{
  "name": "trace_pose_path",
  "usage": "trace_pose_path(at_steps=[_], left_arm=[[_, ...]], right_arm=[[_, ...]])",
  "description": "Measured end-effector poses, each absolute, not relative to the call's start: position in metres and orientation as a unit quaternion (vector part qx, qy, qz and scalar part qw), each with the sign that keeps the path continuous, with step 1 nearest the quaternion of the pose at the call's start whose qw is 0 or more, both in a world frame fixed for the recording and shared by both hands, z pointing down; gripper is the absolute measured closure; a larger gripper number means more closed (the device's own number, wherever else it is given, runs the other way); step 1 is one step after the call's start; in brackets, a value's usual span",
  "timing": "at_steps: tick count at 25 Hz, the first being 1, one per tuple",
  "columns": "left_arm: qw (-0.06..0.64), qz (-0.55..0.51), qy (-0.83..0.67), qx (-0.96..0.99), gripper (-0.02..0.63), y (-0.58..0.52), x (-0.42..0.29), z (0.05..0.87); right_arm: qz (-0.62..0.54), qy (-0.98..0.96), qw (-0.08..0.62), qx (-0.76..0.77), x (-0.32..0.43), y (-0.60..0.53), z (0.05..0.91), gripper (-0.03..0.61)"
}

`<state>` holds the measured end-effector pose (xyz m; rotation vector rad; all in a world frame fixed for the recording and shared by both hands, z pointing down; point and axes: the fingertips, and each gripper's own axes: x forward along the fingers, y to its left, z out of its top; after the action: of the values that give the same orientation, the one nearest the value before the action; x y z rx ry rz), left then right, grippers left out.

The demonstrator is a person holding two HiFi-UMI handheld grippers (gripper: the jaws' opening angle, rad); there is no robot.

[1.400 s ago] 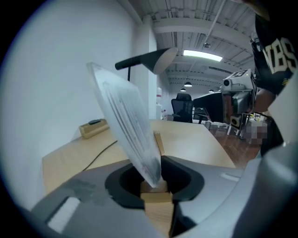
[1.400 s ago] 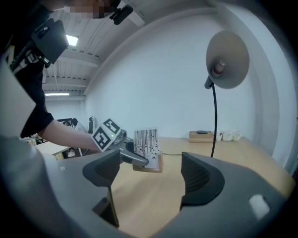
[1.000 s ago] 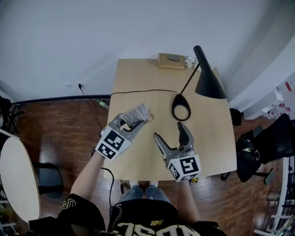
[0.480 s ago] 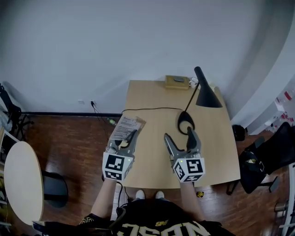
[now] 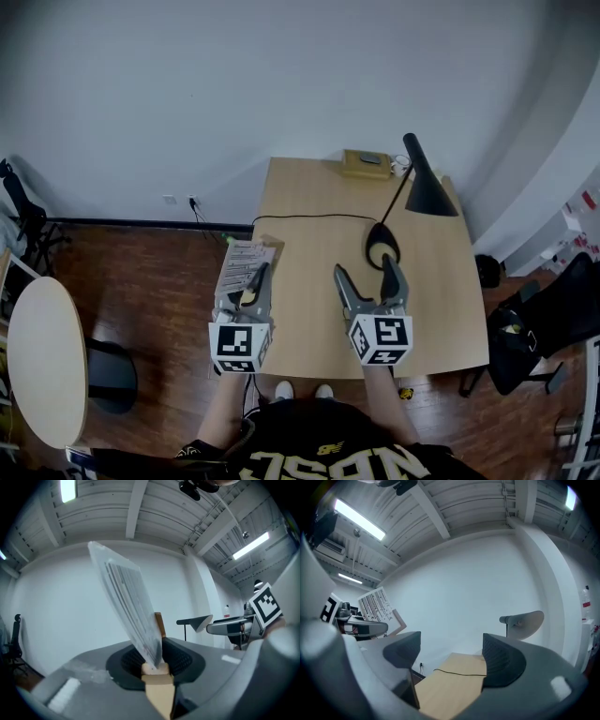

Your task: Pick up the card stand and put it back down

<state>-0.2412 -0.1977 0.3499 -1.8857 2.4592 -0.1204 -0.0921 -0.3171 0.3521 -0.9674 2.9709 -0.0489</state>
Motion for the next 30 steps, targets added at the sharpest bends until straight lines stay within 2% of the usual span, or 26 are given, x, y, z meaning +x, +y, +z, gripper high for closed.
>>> trace_pose_path(at_steps=[14,24,30], left_arm=[[-0.019,-0.07,0.792,-0.606,0.506,-0.179,-0.245,0.392],[-0.073,-0.151,0.765,-0.622,0.506,-0.161,-0.294,0.474],[-0.076,-0.217,0.721,-0.653,0.506,-0.184,-0.338,0.528]], right_arm=[[-0.038,0.954,-0.026,-0.297,-0.085,-0.308,0.387,0.16],[-0.071,0.957,-0.088,-0.269,-0.106,-0.29,0.448,0.16],[-0.09,0.95,-0.132,-0.267,-0.116,-0.296,0.499,0.161]])
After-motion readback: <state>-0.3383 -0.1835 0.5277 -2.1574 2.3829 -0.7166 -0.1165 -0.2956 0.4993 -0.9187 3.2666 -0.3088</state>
